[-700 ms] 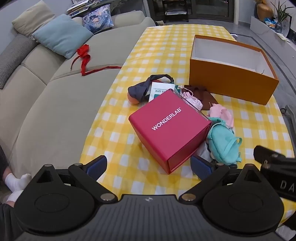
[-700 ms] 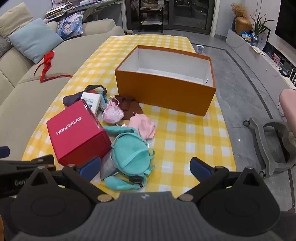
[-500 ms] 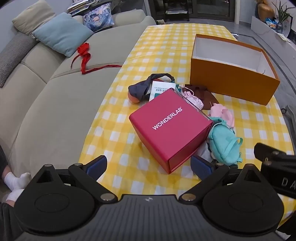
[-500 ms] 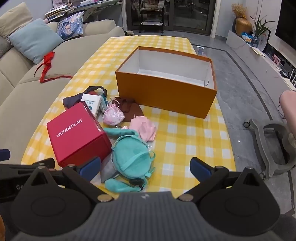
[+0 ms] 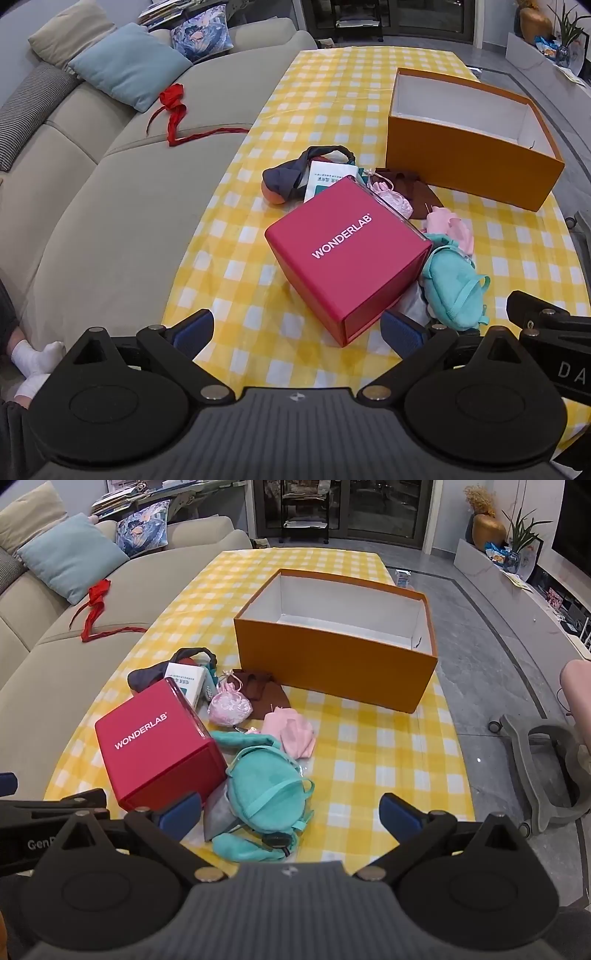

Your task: Organize soft objects

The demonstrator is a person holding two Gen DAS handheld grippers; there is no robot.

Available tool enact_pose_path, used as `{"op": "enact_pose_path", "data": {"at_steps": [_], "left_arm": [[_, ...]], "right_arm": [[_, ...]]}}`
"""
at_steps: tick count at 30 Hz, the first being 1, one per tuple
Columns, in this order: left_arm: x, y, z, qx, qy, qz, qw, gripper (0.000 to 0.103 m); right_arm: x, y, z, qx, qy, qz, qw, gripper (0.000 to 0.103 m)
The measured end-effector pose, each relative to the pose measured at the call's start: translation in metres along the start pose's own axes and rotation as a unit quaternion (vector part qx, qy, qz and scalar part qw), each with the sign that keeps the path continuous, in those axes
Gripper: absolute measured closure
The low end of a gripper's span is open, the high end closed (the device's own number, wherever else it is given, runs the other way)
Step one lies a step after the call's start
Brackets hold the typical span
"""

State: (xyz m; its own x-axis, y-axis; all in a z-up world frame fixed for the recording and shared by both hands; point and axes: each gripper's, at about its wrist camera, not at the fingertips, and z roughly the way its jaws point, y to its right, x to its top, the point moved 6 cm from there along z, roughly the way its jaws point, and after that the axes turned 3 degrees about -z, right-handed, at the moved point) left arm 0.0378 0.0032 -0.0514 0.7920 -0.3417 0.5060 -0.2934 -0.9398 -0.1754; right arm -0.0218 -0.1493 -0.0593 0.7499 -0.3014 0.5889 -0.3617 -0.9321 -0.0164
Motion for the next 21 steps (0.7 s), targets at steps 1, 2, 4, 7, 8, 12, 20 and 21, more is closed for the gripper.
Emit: {"op": "enact_pose_path", "data": {"at_steps": [1, 2, 4, 7, 8, 12, 20, 21], "left_arm": [[0.0001, -0.0003, -0.0002, 0.000, 0.000, 0.000, 1.0000, 0.000], [0.0001, 0.0000, -0.0002, 0.000, 0.000, 0.000, 1.0000, 0.000], [0.0000, -0.0003, -0.0003, -0.001, 0.000, 0.000, 1.0000, 0.000], [0.0003, -0.0006, -0.0003, -0.001, 0.000, 0.000, 1.0000, 0.000], [0.0002, -0.0005, -0.0005, -0.001, 0.001, 0.000, 1.0000, 0.000], [0.0004, -0.0002, -0.0006, 0.000, 0.001, 0.000, 1.0000, 0.000], [0.0003, -0.0004, -0.0005, 0.000, 0.001, 0.000, 1.0000, 0.000], [0.0003, -0.0002, -0.0006, 0.001, 0.001, 0.000, 1.0000, 0.000]], "right_arm": [[0.0000, 0.0003, -0.0001, 0.000, 0.000, 0.000, 1.000, 0.003], [0.0000, 0.0003, -0.0002, 0.000, 0.000, 0.001, 1.000, 0.003], [0.0002, 0.0001, -0.0004, 0.000, 0.000, 0.001, 1.000, 0.003], [0.0002, 0.0000, -0.0006, 0.000, 0.001, 0.001, 1.000, 0.003], [0.0005, -0.0001, -0.0012, 0.000, 0.001, 0.001, 1.000, 0.003], [0.0009, 0.0000, -0.0017, -0.001, 0.001, 0.001, 1.000, 0.003], [-0.0001, 0.0002, -0.0027, -0.001, 0.002, 0.002, 1.000, 0.003], [0.0001, 0.0002, -0.0030, -0.001, 0.002, 0.002, 1.000, 0.003]]}}
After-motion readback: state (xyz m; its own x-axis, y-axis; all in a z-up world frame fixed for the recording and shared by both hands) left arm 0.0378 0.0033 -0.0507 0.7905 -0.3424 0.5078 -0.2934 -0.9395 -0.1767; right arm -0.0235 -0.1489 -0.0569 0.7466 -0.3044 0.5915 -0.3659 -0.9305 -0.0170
